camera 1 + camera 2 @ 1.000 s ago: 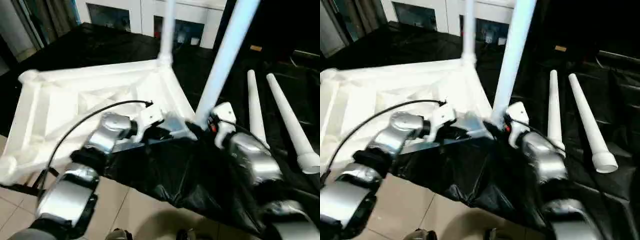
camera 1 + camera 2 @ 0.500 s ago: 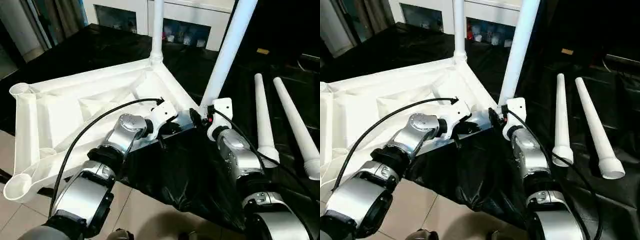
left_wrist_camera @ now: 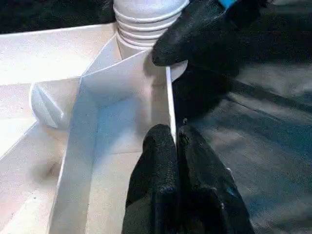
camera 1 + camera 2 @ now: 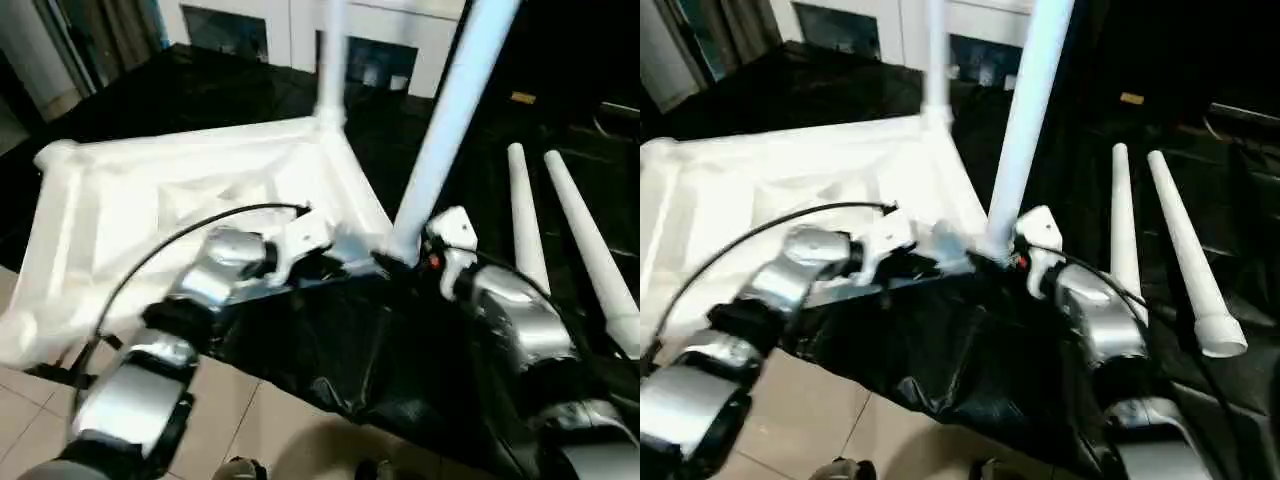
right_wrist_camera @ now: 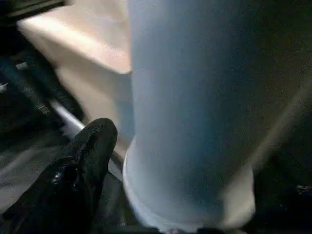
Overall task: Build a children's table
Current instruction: Rotate leg to tighten
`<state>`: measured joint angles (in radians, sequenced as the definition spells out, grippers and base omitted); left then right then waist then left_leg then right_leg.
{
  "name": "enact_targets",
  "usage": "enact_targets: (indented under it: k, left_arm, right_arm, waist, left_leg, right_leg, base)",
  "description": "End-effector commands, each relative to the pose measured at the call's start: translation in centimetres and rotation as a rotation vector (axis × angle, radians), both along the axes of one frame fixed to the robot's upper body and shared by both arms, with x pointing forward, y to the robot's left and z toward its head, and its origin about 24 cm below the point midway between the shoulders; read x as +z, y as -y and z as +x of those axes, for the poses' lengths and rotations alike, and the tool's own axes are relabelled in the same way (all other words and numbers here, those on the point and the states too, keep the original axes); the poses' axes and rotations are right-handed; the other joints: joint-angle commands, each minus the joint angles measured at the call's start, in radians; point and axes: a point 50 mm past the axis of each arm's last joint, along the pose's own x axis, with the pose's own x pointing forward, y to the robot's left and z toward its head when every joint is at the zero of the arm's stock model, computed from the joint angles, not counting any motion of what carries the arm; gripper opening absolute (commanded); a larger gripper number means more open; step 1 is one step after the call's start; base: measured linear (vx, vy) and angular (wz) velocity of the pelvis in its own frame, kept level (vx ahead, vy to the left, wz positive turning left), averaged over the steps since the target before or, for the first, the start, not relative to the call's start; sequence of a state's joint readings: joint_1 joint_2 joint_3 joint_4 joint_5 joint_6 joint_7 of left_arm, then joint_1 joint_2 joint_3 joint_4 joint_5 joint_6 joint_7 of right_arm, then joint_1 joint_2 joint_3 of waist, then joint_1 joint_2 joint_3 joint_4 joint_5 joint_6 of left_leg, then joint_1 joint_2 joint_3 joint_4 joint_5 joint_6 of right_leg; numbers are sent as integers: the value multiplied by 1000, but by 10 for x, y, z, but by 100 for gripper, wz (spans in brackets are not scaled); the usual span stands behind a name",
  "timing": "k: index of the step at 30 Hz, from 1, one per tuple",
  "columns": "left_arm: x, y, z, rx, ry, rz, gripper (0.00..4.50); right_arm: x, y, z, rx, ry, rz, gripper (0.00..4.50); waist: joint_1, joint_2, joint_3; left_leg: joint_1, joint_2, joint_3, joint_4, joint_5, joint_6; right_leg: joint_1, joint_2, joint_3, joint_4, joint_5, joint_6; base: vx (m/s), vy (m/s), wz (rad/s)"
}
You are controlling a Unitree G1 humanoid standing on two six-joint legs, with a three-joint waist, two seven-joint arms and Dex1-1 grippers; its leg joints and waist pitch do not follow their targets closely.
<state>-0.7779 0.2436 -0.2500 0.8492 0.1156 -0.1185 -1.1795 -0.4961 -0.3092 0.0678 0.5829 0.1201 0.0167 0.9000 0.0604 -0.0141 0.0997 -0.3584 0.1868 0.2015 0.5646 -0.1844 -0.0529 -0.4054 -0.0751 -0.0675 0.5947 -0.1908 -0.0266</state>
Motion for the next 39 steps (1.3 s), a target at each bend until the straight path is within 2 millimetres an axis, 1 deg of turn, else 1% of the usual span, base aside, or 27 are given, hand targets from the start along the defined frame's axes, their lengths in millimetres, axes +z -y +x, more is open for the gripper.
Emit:
enact_targets:
  k: [1, 2, 3, 4, 5, 6, 8, 9, 11, 15, 17, 19, 21, 23, 25, 26, 27, 28, 29, 30, 31, 32, 33, 34, 35, 37, 39]
  left_arm:
    - [-7, 11, -10, -90, -35, -20, 0]
    - [-4, 9, -11, -116, -43, -35, 0]
    - [-3, 9, -11, -119, -43, -36, 0]
    - [-2, 8, -12, -132, -47, -41, 0]
    - [-1, 7, -13, -144, -51, -46, 0]
    - [1, 5, -14, -161, -57, -49, 0]
    - [2, 1, -16, -191, -67, -50, 0]
    - [3, -1, -17, -210, -73, -48, 0]
    - [2, -4, -21, -247, -88, -36, 0]
    - [1, -7, -24, -278, -103, -17, 0]
    - [1, -7, -24, -275, -103, -17, 0]
    - [1, -6, -23, -262, -101, -22, 0]
    - [1, -3, -20, -205, -93, -41, 0]
    - [0, 0, -15, -143, -84, -55, 0]
    - [0, 5, -10, -65, -72, -57, 0]
    - [-1, 8, -7, -29, -63, -55, 0]
    - [-2, 10, -5, 0, -60, -55, 0]
    - [-3, 14, -3, 34, -59, -61, 0]
    - [-3, 14, -3, 34, -59, -61, 0]
    - [-4, 18, -2, 62, -62, -68, 0]
    - [-6, 23, -1, 89, -67, -72, 0]
    - [-7, 26, -1, 100, -68, -73, 0]
    - [-11, 37, -1, 143, -69, -72, 0]
    - [-12, 39, -1, 152, -68, -71, 0]
    - [-13, 43, 0, 178, -66, -69, 0]
    - [-16, 53, 2, 242, -63, -73, 0]
    - [-16, 56, 3, 268, -63, -77, 0]
  right_arm:
    - [2, -15, -8, 157, -10, 0, 386]
    - [5, -10, -12, 222, -23, -16, 386]
    - [5, -10, -12, 229, -25, -18, 386]
    - [7, -8, -15, 266, -35, -28, 386]
    - [8, -5, -17, 299, -43, -40, 386]
    - [9, -2, -20, 337, -53, -61, 386]
    - [12, 2, -23, 388, -72, -83, 361]
    - [14, 4, -25, 413, -83, -91, 361]
    - [17, 6, -28, 449, -96, -100, 331]
    - [18, 5, -31, 478, -117, -99, 311]
    - [17, 3, -31, 476, -118, -94, 289]
    - [15, 2, -32, 470, -126, -81, 284]
    - [10, -3, -33, 435, -146, -46, 277]
    - [6, -7, -33, 384, -159, -17, 275]
    - [2, -13, -29, 290, -135, 4, 275]
    - [-1, -16, -26, 224, -120, 6, 275]
    - [-4, -19, -22, 166, -106, 4, 275]
    - [-7, -22, -18, 94, -101, 17, 274]
    - [-7, -22, -18, 94, -101, 17, 274]
    - [-9, -26, -14, 31, -100, 33, 274]
    - [-12, -29, -10, -40, -95, 46, 274]
    - [-13, -31, -8, -75, -97, 55, 274]
    - [-17, -39, -2, -185, -97, 78, 274]
    - [-18, -41, -1, -207, -99, 83, 274]
    - [-20, -46, 1, -246, -104, 92, 274]
    - [-22, -59, 5, -321, -103, 94, 274]
    - [-23, -64, 6, -348, -100, 89, 274]
  waist:
    - [5, -10, -58]
    - [5, -11, -58]
    - [5, -12, -61]
    - [5, -11, -61]
    - [8, -10, -63]
    - [8, -12, -64]
    - [11, -13, -63]
    - [12, -13, -63]
    - [14, -13, -62]
    - [18, -11, -59]
    - [18, -11, -59]
    - [19, -11, -60]
    - [21, -11, -61]
    - [22, -14, -61]
    - [21, -14, -56]
    - [18, -16, -57]
    - [15, -15, -53]
    - [10, -15, -55]
    - [10, -15, -55]
    - [5, -13, -52]
    - [4, -13, -53]
    - [0, -9, -50]
    - [-4, -10, -49]
    - [-5, -10, -49]
    - [-5, -9, -48]
    - [-5, -4, -52]
    - [-7, -6, -53]
  left_leg:
    - [3, 57, -19, -55, -118, 134]
    - [2, 55, -19, -54, -112, 139]
    - [1, 54, -18, -51, -95, 149]
    - [1, 56, -18, -51, -89, 156]
    - [-1, 55, -18, -47, -69, 167]
    - [-4, 55, -17, -44, -52, 181]
    - [-5, 53, -17, -43, -44, 193]
    - [-5, 54, -17, -43, -49, 195]
    - [-4, 56, -17, -44, -66, 187]
    - [-1, 59, -18, -47, -90, 163]
    - [-1, 58, -18, -48, -98, 149]
    - [0, 57, -18, -48, -93, 144]
    - [-1, 57, -18, -47, -80, 147]
    - [-1, 56, -17, -46, -78, 149]
    - [0, 54, -17, -50, -111, 127]
    - [2, 53, -18, -52, -136, 106]
    - [2, 51, -21, -56, -156, 86]
    - [5, 50, -21, -57, -166, 71]
    - [5, 50, -21, -57, -166, 71]
    - [8, 49, -22, -59, -187, 57]
    - [8, 50, -24, -59, -189, 55]
    - [7, 52, -24, -62, -188, 51]
    - [8, 51, -25, -64, -204, 42]
    - [9, 49, -26, -65, -210, 39]
    - [14, 49, -26, -66, -228, 33]
    - [14, 50, -27, -68, -221, 33]
    - [16, 47, -27, -69, -214, 31]
  right_leg:
    - [52, -80, 54, -58, -91, -269]
    - [52, -78, 53, -57, -75, -273]
    - [55, -78, 53, -52, -43, -280]
    - [52, -78, 53, -50, -30, -284]
    - [55, -78, 52, -45, 3, -290]
    - [54, -78, 52, -42, 36, -296]
    - [53, -76, 51, -41, 45, -297]
    - [53, -77, 51, -41, 35, -297]
    - [52, -79, 51, -45, -1, -292]
    - [47, -78, 52, -50, -56, -285]
    - [46, -78, 52, -51, -68, -282]
    - [47, -78, 53, -49, -61, -282]
    - [49, -78, 53, -47, -34, -283]
    - [49, -76, 53, -47, -31, -280]
    - [45, -79, 53, -58, -113, -265]
    - [45, -81, 53, -64, -169, -253]
    - [43, -83, 54, -70, -222, -239]
    - [42, -83, 55, -75, -255, -226]
    - [42, -83, 55, -75, -255, -226]
    - [39, -84, 55, -81, -296, -215]
    - [40, -85, 55, -82, -302, -212]
    - [36, -83, 56, -82, -301, -210]
    - [37, -84, 56, -84, -327, -204]
    - [37, -83, 55, -87, -346, -199]
    - [35, -84, 56, -91, -372, -193]
    - [38, -85, 57, -90, -347, -192]
    - [39, -82, 57, -89, -327, -195]
  base:
    - [0, 0, 0]
    - [0, 0, 0]
    - [0, 0, 0]
    - [0, 0, 0]
    - [0, 0, 0]
    - [0, 0, 0]
    - [0, 0, 0]
    - [0, 0, 0]
    - [0, 0, 0]
    - [0, 0, 0]
    - [0, 0, 0]
    - [0, 0, 0]
    - [0, 0, 0]
    - [0, 0, 0]
    - [0, 0, 0]
    - [0, 0, 0]
    - [0, 0, 0]
    - [0, 0, 0]
    - [0, 0, 0]
    - [0, 0, 0]
    - [0, 0, 0]
    - [0, 0, 0]
    - [0, 0, 0]
    - [0, 0, 0]
    - [0, 0, 0]
    - [0, 0, 0]
    - [0, 0, 0]
